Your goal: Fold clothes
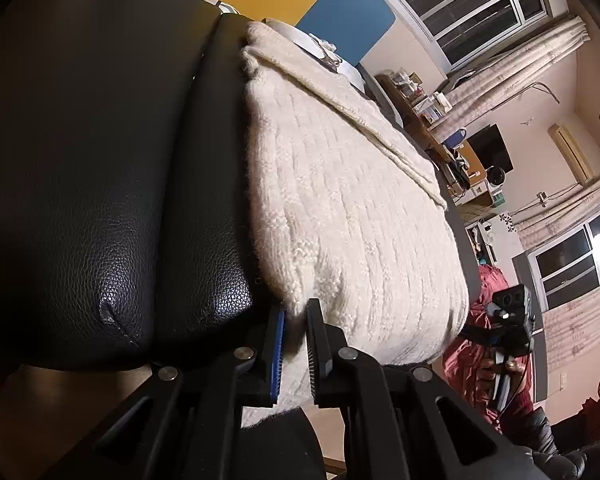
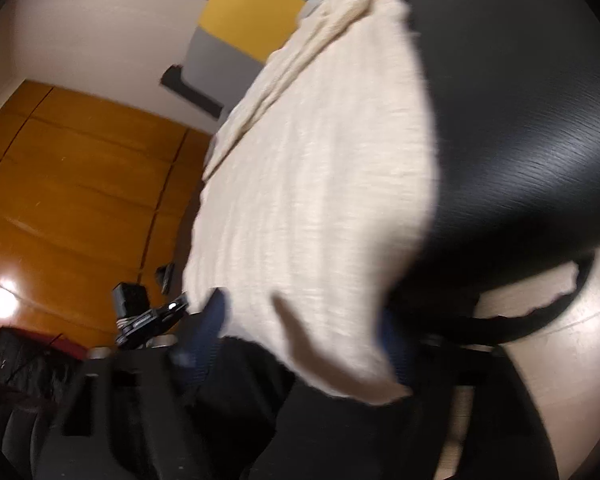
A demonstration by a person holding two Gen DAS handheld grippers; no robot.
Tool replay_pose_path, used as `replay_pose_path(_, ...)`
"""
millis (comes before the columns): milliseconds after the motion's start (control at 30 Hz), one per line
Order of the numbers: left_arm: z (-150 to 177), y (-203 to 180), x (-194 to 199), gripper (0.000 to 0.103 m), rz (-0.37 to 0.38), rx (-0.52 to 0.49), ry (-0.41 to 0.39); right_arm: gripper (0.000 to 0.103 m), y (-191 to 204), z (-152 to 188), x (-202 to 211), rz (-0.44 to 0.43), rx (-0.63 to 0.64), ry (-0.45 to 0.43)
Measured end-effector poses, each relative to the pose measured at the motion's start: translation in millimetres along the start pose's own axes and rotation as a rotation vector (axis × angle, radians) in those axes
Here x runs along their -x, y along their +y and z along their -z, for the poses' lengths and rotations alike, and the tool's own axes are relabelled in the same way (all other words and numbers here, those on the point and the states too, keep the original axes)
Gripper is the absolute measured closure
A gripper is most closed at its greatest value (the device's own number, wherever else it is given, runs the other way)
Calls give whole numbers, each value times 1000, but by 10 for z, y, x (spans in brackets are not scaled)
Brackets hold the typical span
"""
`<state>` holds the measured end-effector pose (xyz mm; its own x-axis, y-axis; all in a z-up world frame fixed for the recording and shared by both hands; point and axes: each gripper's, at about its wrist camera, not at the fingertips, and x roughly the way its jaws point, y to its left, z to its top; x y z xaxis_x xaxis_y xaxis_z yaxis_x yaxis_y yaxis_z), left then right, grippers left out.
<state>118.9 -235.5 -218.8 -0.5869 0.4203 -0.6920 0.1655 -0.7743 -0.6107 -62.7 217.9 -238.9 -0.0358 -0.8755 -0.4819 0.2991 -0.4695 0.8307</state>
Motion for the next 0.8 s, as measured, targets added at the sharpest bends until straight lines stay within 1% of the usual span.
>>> replay_pose_path(33, 1, 3, 1, 94, 0, 3, 0, 7, 50, -16, -34, 20, 17, 12)
replay_pose_path(67, -1, 6, 1, 94, 1, 5, -1, 0, 101, -32, -68, 39, 33, 23)
replay_pose_path(233, -21, 28, 0, 94, 8, 8, 1, 0, 274, 29, -131, 142, 100, 20)
replay_pose_path(467, -8, 7, 0, 94, 0, -9, 0, 0, 291, 31, -147, 151, 91, 27)
replay_pose_path(500, -5, -3, 1, 94, -4, -14, -1, 0, 300, 34, -154, 156, 93, 29)
replay_pose_path(533, -1, -12, 2, 94, -8, -19, -2, 2, 321, 45, -162, 181, 103, 31)
replay_pose_path(567, 4, -29, 2, 94, -16, -28, -3, 10, 342, 61, -156, 225, 121, 33)
replay_pose_path(600, 10, -63, 1, 94, -33, -48, -5, 16, 364, 76, -149, 270, 139, 34)
replay_pose_path(633, 15, -105, -2, 94, -56, -76, -6, 31, 385, 92, -143, 315, 157, 35)
replay_pose_path(667, 20, -147, -4, 94, -78, -103, -8, 62, 382, 110, -116, 356, 165, 35)
replay_pose_path(700, 24, -189, -7, 95, -102, -131, -10, 87, 331, 129, -55, 377, 150, 31)
replay_pose_path(767, 28, -262, -7, 96, -148, -180, -17, 88, 255, 146, 23, 367, 119, 7)
replay_pose_path(800, 26, -277, 4, 97, -157, -186, -25, 88, 241, 151, 34, 370, 119, 4)
